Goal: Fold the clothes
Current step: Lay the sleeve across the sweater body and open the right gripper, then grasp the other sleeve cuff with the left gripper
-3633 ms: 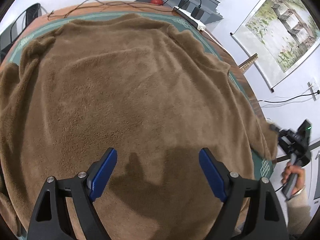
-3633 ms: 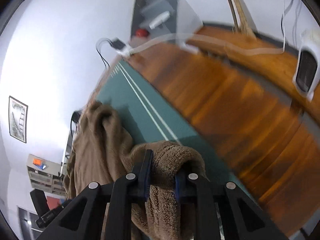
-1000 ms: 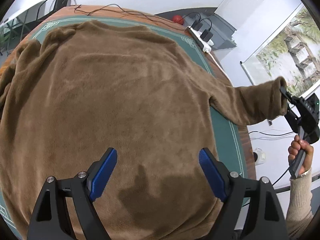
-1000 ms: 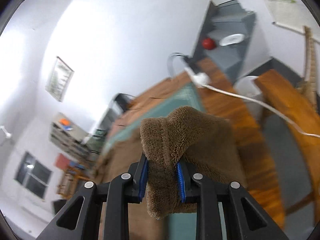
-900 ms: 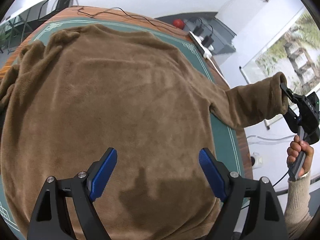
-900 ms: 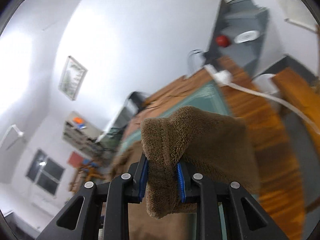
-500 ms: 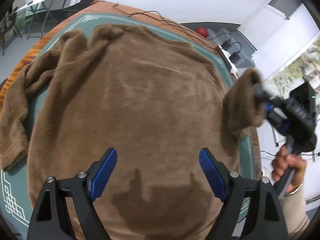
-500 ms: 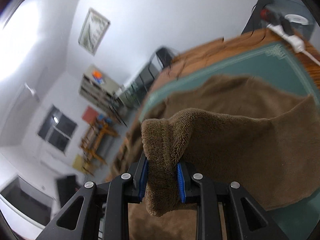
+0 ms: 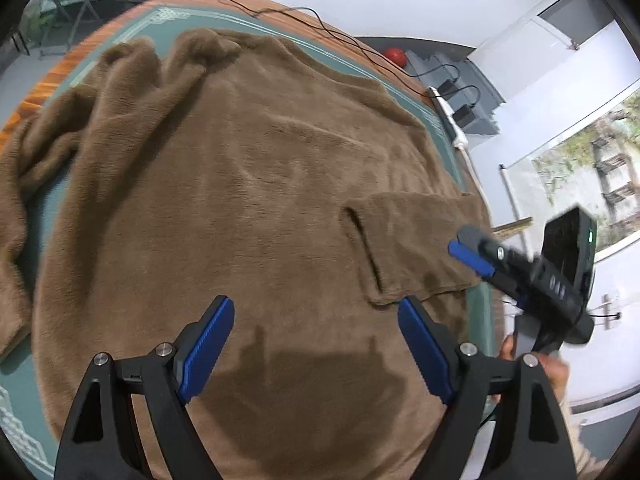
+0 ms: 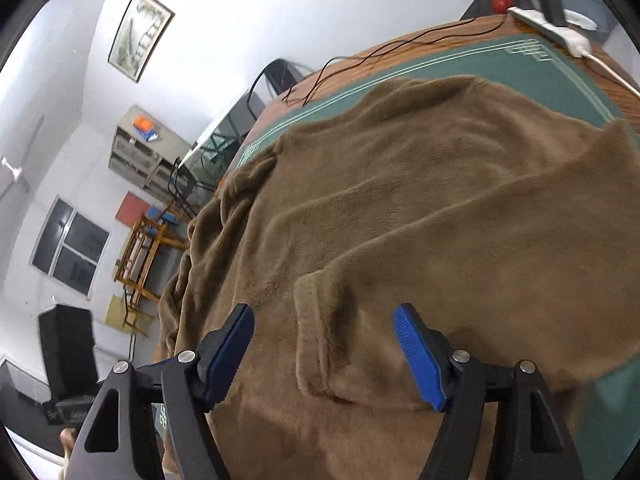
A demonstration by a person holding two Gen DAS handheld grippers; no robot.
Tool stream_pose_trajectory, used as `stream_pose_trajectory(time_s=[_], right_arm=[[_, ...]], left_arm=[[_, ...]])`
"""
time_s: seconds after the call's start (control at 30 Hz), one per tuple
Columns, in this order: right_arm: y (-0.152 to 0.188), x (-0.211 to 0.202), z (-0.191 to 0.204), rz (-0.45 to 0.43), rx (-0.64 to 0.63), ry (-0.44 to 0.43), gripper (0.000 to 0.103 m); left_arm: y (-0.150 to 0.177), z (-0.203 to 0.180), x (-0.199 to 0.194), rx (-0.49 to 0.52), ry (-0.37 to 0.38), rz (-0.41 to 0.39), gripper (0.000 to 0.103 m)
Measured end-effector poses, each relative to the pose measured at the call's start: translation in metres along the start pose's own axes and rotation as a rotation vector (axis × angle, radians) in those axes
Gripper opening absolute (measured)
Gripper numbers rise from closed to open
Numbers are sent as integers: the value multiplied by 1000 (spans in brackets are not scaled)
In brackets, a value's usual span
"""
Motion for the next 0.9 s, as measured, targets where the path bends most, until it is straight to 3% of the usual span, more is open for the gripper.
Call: stream_pose_trajectory(time_s=[0.17, 0.4, 0.43, 0.57, 0.8, 0.83, 0.9], right_arm=[[48, -24, -7, 47, -41, 59, 75], [123, -15, -21, 154, -73, 144, 75], [125, -15, -22, 141, -70, 147, 75], [125, -16, -24, 118, -61, 153, 76], [128, -14, -20, 103, -112, 163, 82], [129, -15, -21, 100, -112, 160, 82], [130, -17, -22, 96, -108, 151, 85]], left_arm=[[-9, -13, 13, -22, 86, 35, 87], [-17, -45, 60, -33, 180, 147, 85], [-16, -48, 67, -33, 185, 159, 83], [-15, -51, 97, -44, 177, 213, 58], [-18, -46, 111, -88, 167, 234, 55], [-18, -46, 112, -92, 165, 238, 52], [-19, -45, 116, -96, 159, 247, 36]])
Point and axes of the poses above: each gripper's, at about its wrist camera, not at the fingertips, and x roughly the way its jaws point, z to its left, y to its underside, the point moved 8 cm from there along x, roughly the way its jaws point
